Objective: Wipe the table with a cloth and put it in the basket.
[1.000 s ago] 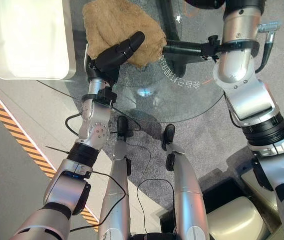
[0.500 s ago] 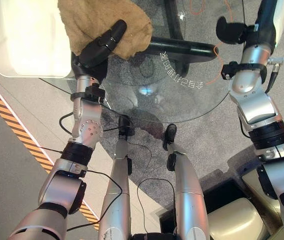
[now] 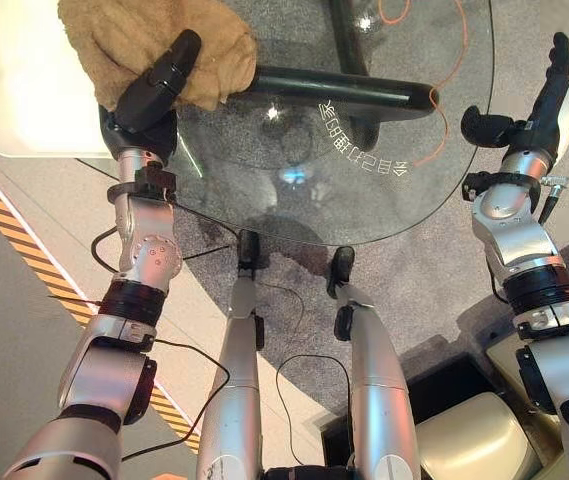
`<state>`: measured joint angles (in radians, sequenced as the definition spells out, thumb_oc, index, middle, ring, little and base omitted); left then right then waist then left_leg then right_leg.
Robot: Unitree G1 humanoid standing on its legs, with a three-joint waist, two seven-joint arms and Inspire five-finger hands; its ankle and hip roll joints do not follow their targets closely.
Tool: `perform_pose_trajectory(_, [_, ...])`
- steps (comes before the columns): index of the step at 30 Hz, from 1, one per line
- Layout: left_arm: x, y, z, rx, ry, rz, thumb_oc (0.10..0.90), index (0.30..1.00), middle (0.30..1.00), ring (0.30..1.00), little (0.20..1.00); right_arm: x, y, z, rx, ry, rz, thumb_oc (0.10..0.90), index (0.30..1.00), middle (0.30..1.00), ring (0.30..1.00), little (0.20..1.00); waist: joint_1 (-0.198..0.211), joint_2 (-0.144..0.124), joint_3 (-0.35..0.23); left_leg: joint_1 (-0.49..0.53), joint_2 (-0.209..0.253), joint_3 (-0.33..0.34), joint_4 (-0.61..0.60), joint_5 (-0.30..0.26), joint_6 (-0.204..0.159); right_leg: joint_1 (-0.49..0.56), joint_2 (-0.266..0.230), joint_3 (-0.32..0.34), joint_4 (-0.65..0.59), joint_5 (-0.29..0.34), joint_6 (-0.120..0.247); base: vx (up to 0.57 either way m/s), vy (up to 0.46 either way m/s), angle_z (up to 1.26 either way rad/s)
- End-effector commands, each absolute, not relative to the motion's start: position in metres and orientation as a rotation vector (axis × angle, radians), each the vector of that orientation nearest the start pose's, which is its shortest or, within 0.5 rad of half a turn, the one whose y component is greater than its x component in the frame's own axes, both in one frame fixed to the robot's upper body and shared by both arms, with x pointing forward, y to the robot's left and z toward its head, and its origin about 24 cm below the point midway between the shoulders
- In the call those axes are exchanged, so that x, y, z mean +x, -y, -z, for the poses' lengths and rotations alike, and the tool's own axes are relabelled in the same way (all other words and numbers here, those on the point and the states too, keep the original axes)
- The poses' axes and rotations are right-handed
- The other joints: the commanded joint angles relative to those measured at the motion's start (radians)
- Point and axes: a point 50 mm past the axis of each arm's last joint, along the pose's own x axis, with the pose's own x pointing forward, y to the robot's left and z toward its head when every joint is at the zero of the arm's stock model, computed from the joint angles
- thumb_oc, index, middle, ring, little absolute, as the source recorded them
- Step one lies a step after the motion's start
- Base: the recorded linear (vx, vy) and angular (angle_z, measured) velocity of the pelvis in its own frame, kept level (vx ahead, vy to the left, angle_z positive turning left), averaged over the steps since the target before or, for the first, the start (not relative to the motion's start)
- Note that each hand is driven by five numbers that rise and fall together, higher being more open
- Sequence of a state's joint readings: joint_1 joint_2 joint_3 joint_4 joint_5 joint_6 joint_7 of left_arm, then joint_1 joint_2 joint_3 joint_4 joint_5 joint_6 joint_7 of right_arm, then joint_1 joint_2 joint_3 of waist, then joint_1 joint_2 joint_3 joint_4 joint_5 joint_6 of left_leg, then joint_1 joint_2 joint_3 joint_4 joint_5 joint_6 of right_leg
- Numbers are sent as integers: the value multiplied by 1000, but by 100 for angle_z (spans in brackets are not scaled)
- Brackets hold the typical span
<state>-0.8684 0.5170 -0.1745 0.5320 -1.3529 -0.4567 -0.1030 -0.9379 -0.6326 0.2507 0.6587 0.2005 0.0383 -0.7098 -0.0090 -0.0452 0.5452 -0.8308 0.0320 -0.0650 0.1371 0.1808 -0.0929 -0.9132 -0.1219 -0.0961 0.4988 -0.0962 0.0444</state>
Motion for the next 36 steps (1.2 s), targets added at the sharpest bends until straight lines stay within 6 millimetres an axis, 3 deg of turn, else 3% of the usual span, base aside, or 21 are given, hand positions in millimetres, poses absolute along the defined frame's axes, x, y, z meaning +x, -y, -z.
perform_pose_trajectory(1, [343, -241, -327, -753, 1116, 208, 100, 300, 300, 300, 200, 361, 293, -264, -414, 506, 851, 800, 900, 900, 900, 900, -19, 30, -25, 26, -40, 40, 140, -163, 41, 94, 52, 28, -203, 116, 42, 0, 0, 0])
perform_pose_trajectory(9, [340, -257, -331, -762, 1142, 151, 100, 300, 300, 300, 200, 365, 304, -238, -418, 388, 843, 800, 900, 900, 900, 900, -17, 38, -25, 24, -35, 41, 144, -172, 38, 91, 52, 26, -195, 102, 38, 0, 0, 0])
perform_pose_trajectory(13, [339, -267, -331, -790, 1148, 110, 100, 300, 300, 300, 200, 365, 317, -211, -419, 275, 855, 800, 900, 900, 900, 900, -12, 48, -25, 19, -36, 40, 145, -172, 37, 88, 51, 23, -194, 95, 33, 0, 0, 0])
perform_pose_trajectory(21, [337, -286, -336, -847, 1156, -11, 100, 300, 300, 300, 200, 358, 342, -176, -452, 108, 876, 800, 900, 900, 900, 900, -1, 47, -25, 9, -37, 33, 155, -174, 40, 86, 54, 17, -189, 87, 24, 4, -8, 0])
perform_pose_trajectory(27, [332, -300, -341, -837, 1174, -135, 100, 300, 300, 300, 200, 352, 350, -159, -468, 40, 874, 800, 900, 900, 900, 900, 3, 42, -25, 2, -37, 30, 169, -176, 42, 82, 57, 13, -176, 80, 18, 4, -5, 0])
perform_pose_trajectory(36, [326, -315, -345, -812, 1164, -308, 100, 300, 300, 300, 200, 349, 353, -150, -467, 5, 877, 800, 900, 900, 900, 900, 7, 39, -25, -10, -39, 24, 166, -166, 45, 74, 58, 5, -181, 86, 12, 0, 0, 0])
